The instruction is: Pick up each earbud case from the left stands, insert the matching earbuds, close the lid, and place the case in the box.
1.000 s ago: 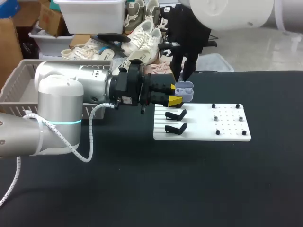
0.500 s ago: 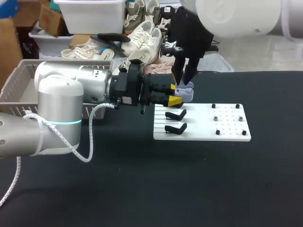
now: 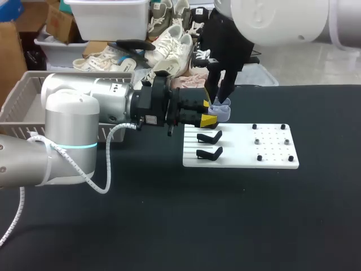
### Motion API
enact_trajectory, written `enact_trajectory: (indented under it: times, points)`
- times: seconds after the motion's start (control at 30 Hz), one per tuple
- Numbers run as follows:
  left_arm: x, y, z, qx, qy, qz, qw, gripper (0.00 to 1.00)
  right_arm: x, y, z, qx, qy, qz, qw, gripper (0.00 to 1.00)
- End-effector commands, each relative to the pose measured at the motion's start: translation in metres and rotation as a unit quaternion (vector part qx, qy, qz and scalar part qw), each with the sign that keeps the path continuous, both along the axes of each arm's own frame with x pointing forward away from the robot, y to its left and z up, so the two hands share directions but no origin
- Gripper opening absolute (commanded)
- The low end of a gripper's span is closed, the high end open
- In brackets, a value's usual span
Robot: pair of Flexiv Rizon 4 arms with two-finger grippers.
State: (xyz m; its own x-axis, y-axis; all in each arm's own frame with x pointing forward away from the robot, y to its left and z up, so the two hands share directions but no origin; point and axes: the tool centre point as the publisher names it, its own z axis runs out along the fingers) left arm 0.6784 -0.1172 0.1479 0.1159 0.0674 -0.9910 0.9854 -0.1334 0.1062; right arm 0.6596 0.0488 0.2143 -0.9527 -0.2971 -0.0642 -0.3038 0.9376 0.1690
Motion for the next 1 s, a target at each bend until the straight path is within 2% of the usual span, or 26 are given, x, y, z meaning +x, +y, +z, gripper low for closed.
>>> enact_trajectory:
  times: [0.03,1.0]
  points:
    - [-0.0006,0.0000,-0.0004,0.000,-0.001,0.001,1.000,0.00,0.0019,-0.0007,-0.0005,-0.002,0.002,-0.001,1.000,0.00]
    - [-0.0006,0.0000,-0.0004,0.000,-0.001,0.001,1.000,0.00,0.0065,-0.0013,-0.0078,-0.004,0.004,-0.003,1.000,0.00]
